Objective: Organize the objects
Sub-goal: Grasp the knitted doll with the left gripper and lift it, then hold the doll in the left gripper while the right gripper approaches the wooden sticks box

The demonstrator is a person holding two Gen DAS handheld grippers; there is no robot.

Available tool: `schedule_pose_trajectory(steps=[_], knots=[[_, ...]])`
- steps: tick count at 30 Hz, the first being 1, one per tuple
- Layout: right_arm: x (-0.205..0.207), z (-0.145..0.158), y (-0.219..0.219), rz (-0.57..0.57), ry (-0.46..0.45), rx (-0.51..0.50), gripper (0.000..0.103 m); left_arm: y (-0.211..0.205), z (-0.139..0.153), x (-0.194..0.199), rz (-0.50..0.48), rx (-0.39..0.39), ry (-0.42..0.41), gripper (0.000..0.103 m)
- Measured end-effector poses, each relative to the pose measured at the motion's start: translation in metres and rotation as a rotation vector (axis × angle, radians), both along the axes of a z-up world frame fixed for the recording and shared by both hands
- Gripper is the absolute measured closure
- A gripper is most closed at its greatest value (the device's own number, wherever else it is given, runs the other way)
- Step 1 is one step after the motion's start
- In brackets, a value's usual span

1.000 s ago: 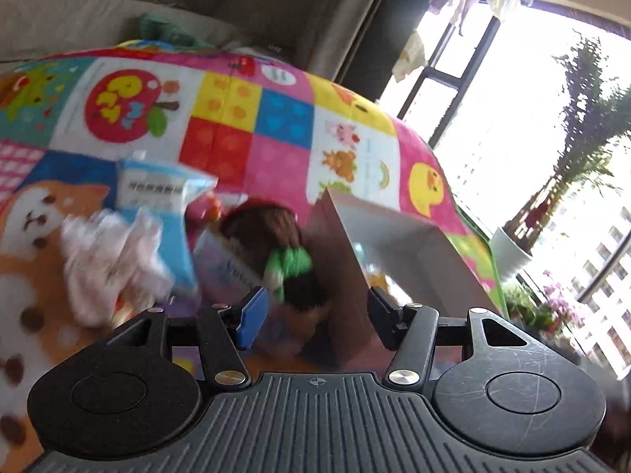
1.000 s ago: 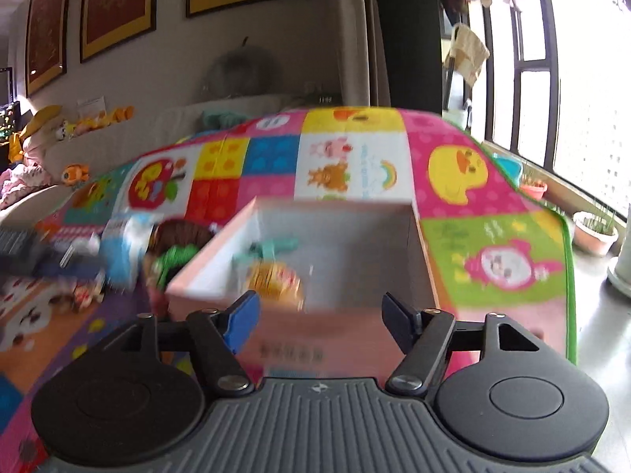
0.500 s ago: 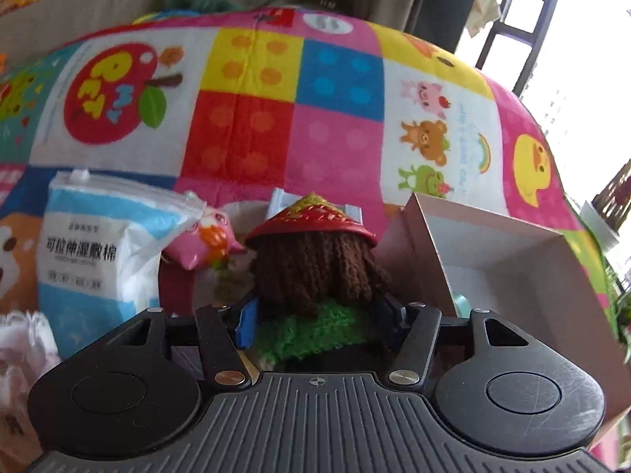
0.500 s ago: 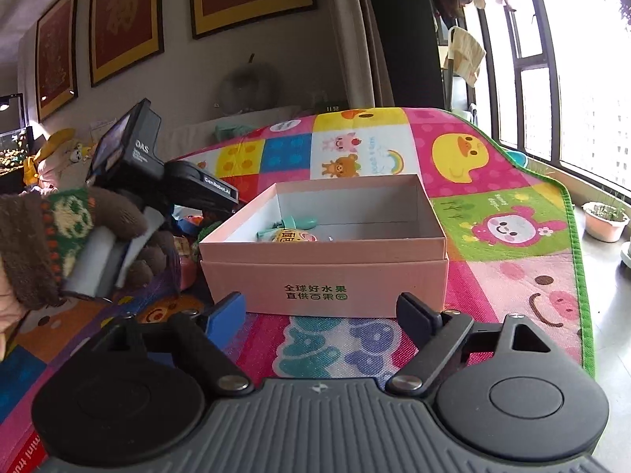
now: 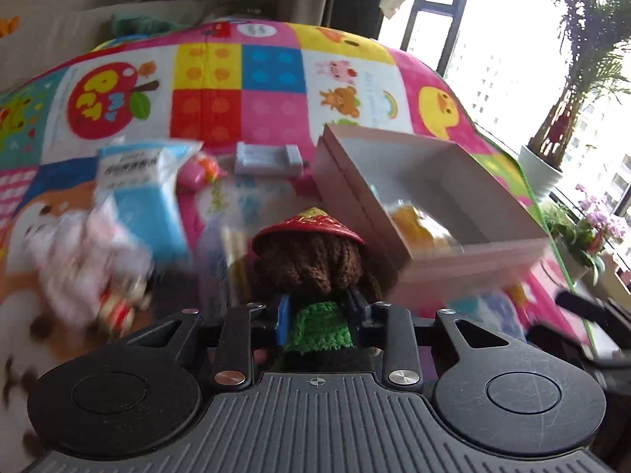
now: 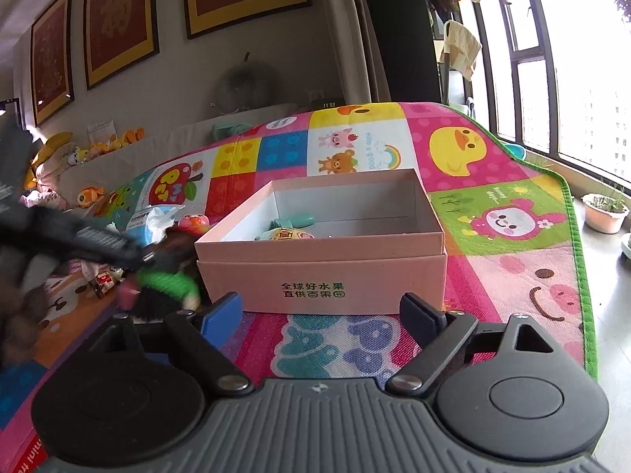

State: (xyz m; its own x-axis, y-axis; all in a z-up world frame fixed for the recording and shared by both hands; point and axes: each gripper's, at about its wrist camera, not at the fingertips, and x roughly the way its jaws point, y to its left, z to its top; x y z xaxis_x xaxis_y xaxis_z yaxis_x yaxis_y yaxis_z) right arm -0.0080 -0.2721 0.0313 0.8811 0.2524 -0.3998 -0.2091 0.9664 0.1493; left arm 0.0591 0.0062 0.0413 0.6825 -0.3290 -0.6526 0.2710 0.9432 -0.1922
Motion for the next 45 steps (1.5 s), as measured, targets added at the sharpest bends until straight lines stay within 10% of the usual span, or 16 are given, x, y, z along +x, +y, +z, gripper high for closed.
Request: schedule_pose_trajectory(steps=[9, 24, 35, 45], knots=[[0.004, -0.002, 0.01, 0.01, 0.032, -0.064, 0.015, 0.028, 0.001, -0.095, -0.034, 0.03, -0.007, 0.07], [0.01, 0.032, 0.066, 0.16, 0.133, -0.109, 0.015, 0.048, -0.014, -0.088, 0.031, -0.081, -0.039, 0.06], [0.127, 0.046, 0.19, 0.331, 0.379, -0.031, 0.016, 0.084, -0.008, -0.101, 0.11, -0.103, -0.035, 0.061], [0.152, 0.029, 0.22, 0.346, 0.386, -0.257, 0.043, 0.085, -0.015, -0.098, 0.093, -0.155, -0.026, 0.061]])
